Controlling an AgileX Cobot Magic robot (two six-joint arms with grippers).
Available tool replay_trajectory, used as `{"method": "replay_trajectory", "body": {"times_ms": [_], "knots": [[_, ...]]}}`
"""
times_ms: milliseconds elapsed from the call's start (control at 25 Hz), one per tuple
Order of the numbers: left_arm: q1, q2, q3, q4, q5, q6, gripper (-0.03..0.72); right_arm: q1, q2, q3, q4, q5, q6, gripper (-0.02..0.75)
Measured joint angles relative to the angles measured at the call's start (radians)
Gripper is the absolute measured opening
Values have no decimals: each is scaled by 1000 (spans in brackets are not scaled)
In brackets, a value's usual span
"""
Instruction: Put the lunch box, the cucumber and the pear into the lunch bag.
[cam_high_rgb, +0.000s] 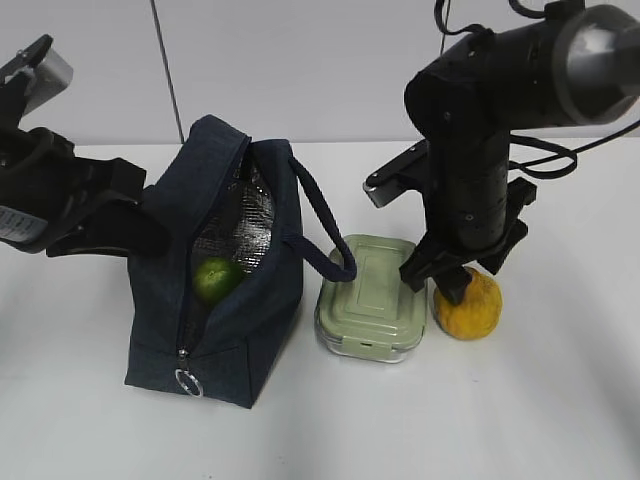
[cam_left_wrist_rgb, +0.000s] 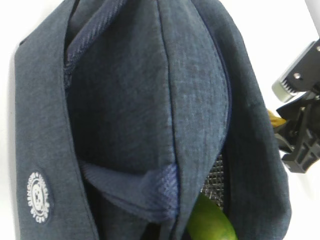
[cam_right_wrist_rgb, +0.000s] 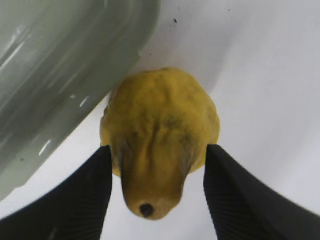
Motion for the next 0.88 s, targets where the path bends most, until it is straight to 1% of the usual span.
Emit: {"method": "replay_trajectory", "body": {"times_ms": [120, 200, 360, 480, 720, 880], "knots": [[0, 0, 0, 1, 1, 0, 2, 0, 23, 0, -3, -2, 0, 447], [0, 0, 0, 1, 2, 0, 2, 0, 26, 0, -4, -4, 0, 427], [0, 0, 0, 1, 3, 0, 2, 0, 26, 0, -15, -4, 0, 300], [0, 0, 0, 1, 3, 0, 2, 0, 24, 0, -16, 0, 0, 260], [0, 0, 0, 1, 4, 1, 2, 0, 12, -2, -19, 8, 2, 255], [0, 0, 0, 2, 4, 1, 2, 0, -50, 0, -24, 14, 2, 254]]}}
